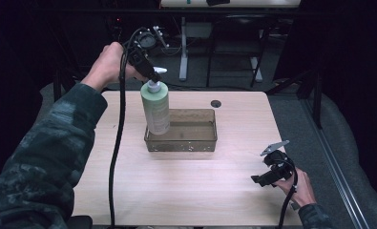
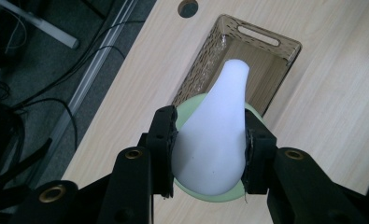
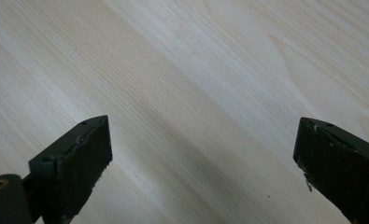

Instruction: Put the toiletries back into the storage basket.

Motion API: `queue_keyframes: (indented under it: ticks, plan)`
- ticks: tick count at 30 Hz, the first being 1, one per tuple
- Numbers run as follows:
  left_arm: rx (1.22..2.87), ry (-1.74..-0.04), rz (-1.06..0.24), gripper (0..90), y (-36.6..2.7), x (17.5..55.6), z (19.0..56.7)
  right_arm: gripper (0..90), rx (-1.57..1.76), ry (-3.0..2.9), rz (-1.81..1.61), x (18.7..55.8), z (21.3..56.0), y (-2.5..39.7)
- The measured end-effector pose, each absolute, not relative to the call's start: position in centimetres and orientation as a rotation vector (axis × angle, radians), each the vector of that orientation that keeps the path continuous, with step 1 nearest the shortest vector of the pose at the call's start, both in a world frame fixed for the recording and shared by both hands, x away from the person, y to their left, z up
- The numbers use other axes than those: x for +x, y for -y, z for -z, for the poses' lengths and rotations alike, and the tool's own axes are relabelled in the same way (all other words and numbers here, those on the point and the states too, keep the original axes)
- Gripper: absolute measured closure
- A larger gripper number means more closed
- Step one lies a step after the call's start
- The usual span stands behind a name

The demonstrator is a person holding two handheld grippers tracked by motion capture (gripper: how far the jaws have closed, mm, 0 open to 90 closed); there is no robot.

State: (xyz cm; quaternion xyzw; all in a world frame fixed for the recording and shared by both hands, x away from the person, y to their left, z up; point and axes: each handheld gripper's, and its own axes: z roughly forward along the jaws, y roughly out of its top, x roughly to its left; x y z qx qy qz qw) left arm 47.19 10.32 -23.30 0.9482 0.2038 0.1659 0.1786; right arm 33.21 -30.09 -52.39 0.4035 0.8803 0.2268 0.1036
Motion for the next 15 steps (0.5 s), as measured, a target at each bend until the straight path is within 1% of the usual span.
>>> queue_keyframes:
  ticks: [15]
  plan:
    - [2.674,-0.574,-0.473,63.0,-9.94,47.60,24.07,4.3,1.195,-2.590,-0.668,33.17,52.31,30.14]
